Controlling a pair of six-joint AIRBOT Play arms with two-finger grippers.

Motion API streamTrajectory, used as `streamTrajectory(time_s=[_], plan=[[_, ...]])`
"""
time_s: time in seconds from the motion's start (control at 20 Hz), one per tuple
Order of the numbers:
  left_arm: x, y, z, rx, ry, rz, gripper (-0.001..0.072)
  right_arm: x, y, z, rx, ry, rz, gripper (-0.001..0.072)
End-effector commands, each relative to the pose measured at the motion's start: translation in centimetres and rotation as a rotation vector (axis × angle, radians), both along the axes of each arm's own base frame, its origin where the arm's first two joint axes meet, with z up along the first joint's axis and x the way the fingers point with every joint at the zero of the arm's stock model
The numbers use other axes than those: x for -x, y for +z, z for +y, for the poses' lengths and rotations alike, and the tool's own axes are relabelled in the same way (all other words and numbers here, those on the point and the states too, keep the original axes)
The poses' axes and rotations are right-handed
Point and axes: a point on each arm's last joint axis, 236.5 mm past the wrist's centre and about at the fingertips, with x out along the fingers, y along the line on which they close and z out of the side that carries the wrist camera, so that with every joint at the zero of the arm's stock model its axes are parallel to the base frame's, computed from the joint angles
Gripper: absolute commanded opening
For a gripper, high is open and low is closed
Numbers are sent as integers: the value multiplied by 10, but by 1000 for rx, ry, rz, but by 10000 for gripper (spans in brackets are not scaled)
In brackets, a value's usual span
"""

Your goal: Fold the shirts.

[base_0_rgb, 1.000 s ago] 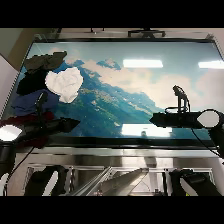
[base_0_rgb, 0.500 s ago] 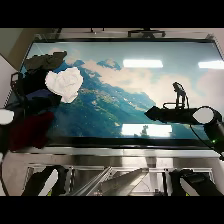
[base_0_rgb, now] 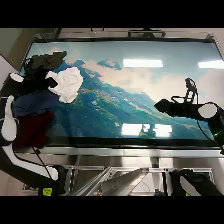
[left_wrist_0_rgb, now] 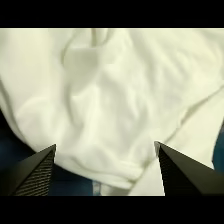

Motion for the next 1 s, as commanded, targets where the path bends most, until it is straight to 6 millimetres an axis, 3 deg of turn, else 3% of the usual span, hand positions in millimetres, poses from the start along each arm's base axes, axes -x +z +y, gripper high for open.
streamTrajectory(time_s=[0.0,0.1,0.3,0.4,0.5,0.55,0.65,0.75,0.85,0.95], plan=[[-18,-39,16,-39,-25,101,703,-7,-4,-11,10,-33,0,489],[-23,-55,19,-75,-39,148,703,-7,-7,-11,10,-33,8,489],[-30,-72,-12,-62,-122,203,680,-7,-9,-11,10,-33,11,489],[-25,-77,-17,-80,-155,240,300,-7,-9,-11,10,-33,11,488],[-22,-73,-19,-117,-187,264,11,-7,-9,-11,10,-33,11,488],[-25,-68,-23,-125,-197,257,12,-7,-9,-11,10,-33,11,488],[-33,-48,-32,-124,-217,228,14,-7,-9,-11,10,-33,11,487],[-42,-15,-55,-67,-231,160,14,-7,-8,-11,9,-32,12,484],[-41,32,-104,86,-281,91,14,-8,-5,-10,31,5,-13,354],[-19,79,-172,259,-411,47,13,-8,5,-12,43,41,-25,350]])
